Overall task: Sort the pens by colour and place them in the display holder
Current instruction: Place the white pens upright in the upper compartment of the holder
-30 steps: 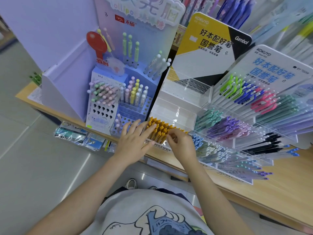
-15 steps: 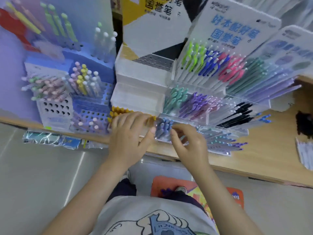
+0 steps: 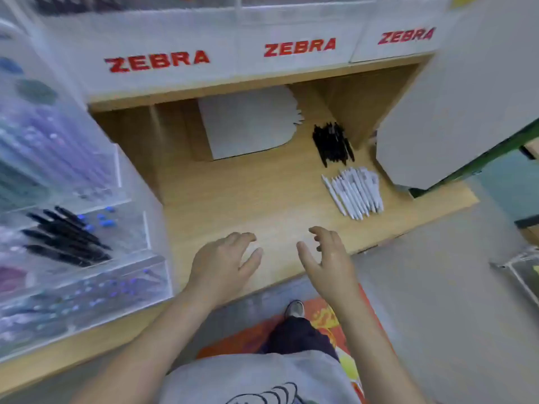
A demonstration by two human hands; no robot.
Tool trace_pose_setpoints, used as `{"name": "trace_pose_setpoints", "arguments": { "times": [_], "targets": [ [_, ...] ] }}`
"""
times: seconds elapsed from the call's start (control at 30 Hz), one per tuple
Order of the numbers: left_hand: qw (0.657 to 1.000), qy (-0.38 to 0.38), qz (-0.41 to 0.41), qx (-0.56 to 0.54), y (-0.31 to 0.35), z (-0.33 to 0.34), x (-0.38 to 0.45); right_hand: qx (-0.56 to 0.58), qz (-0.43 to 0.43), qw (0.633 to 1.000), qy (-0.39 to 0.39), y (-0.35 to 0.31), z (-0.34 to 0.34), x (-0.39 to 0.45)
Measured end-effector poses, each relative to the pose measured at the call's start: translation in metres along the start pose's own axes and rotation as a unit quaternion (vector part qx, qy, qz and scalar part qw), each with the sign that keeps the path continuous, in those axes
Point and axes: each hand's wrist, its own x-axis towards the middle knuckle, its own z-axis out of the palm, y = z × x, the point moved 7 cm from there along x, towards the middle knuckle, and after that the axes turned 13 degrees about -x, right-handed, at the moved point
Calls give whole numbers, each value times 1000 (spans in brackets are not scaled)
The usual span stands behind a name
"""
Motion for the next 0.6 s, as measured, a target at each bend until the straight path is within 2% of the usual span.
{"name": "trace_pose_setpoints", "arguments": {
  "times": [0.2,0.37,0.43,0.5,0.6],
  "targets": [
    [987,-93,-133,17,44,123,112,8,46,998,-50,150,-33,103],
    [956,-133,-241,-98,53,189,172,23,95,993,-69,219,-39,173],
    [928,-123,-299,-182,50,212,192,38,111,990,-76,237,-36,192],
    [897,-77,-353,-256,49,228,208,50,128,987,-83,248,-28,205],
    [880,-32,-381,-284,52,242,229,80,149,982,-87,256,-14,220]
  ]
}}
